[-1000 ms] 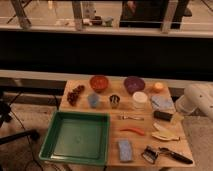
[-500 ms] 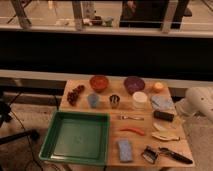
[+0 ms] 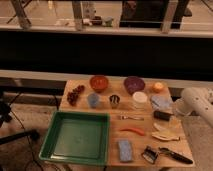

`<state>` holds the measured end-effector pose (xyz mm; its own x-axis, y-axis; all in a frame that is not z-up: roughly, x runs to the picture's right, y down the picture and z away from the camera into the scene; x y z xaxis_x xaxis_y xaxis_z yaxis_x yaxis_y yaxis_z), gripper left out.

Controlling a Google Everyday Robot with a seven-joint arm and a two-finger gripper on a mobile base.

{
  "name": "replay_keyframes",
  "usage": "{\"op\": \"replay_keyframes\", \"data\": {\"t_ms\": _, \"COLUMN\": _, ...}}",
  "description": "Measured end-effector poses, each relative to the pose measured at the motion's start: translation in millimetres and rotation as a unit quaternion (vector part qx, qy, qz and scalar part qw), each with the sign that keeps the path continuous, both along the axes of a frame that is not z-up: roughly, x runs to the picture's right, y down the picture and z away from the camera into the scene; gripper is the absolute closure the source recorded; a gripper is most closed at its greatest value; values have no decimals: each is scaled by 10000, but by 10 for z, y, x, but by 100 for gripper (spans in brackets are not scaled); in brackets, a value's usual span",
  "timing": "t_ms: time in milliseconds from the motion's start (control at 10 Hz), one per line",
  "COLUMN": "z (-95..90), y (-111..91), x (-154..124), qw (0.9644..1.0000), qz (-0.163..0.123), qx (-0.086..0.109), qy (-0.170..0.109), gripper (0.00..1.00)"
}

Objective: Place eraser in paper cup

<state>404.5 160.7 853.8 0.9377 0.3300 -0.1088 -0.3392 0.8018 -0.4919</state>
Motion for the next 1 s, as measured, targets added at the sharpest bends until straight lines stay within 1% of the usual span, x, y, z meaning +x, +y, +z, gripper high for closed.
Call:
{"op": "replay_keyframes", "data": {"t_ms": 300, "z": 108, "y": 0, "x": -25, "qw": 10000, "qz": 37, "qx": -47, "qy": -60, "gripper": 20}}
{"op": "replay_keyframes", "data": {"t_ms": 1000, "z": 216, "y": 56, "x": 52, "qw": 9997, "qz": 126, "qx": -194, "qy": -2, "gripper": 20}}
